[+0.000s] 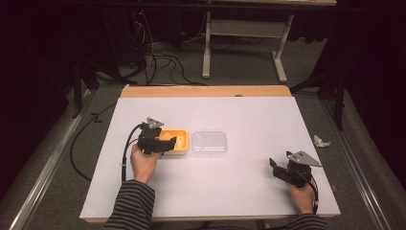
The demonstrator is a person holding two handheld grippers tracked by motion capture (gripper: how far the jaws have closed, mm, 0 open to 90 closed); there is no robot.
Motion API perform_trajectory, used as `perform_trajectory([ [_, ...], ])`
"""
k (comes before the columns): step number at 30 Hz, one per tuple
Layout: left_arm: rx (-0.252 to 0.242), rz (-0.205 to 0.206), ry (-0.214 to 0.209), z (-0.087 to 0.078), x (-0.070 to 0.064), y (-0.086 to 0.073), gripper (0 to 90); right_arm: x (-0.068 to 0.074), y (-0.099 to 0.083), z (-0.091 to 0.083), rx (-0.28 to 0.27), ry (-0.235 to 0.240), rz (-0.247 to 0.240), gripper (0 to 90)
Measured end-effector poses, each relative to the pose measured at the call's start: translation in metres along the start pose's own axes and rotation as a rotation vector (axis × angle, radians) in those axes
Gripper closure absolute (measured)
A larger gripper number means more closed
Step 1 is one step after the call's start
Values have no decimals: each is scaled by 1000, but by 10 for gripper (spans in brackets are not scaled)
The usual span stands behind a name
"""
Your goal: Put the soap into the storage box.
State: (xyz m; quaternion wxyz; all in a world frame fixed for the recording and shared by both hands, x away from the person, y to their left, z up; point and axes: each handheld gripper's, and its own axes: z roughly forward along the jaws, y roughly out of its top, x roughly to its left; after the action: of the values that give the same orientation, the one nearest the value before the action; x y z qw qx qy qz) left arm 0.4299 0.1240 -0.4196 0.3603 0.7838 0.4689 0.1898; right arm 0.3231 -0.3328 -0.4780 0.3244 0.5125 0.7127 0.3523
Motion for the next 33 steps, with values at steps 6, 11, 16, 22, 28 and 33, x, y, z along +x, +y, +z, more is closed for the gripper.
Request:
perform_trajectory([
  [6,-22,9,-16,-6,-5,0,256,0,0,0,0,3,2,281],
  [11,-49,-2,-33,-12,-8,-3,257,0,0,0,-2,0,-1,281],
  [16,-59,-6,-43,-18,-8,-7,257,1,0,0,1,2,4,281],
  [22,-77,-13,-52,-26,-7,-11,257,1,0,0,1,1,4,281],
  [28,-97,-19,-60,-35,-7,-15,257,0,0,1,7,3,-3,282],
  [33,-106,-24,-63,-41,-7,-18,257,0,0,1,8,2,-2,282],
])
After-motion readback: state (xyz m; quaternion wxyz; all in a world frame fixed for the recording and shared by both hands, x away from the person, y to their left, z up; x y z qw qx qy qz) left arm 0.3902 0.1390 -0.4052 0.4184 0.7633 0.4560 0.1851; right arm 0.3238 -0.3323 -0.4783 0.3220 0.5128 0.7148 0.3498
